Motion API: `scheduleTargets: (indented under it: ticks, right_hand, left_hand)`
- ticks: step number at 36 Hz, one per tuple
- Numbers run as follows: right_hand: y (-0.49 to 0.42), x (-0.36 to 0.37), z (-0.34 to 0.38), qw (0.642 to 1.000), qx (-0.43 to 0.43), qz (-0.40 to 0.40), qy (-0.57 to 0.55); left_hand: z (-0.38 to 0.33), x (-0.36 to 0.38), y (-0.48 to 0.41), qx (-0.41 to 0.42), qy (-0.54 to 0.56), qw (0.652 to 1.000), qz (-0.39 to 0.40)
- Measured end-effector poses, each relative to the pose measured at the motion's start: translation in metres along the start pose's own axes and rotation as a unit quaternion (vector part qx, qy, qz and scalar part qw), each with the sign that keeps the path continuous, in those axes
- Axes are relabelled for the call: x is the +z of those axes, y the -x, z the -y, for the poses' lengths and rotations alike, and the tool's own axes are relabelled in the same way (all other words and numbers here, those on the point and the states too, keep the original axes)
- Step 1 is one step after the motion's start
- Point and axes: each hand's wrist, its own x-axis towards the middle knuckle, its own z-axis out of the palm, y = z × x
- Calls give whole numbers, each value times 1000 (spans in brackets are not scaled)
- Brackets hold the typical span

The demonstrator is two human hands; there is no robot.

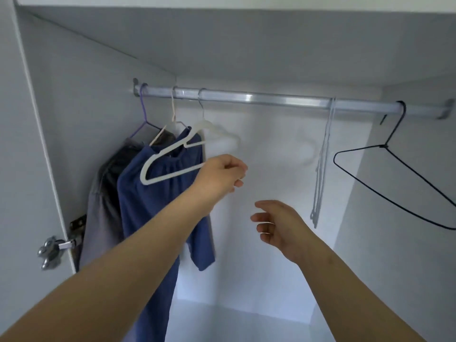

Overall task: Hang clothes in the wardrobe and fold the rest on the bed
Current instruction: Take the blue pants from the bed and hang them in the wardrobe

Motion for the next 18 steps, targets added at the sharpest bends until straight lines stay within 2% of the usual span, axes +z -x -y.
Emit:
scheduleTargets:
  ticks: [12, 18]
  right_hand:
    - [89, -81, -79, 992, 81, -94, -20]
    - [134, -117, -119, 975, 113, -187, -39]
  left_hand:
    - [67, 111, 106, -163, 38, 981, 96]
    - [81, 158, 140, -196, 40, 960, 195]
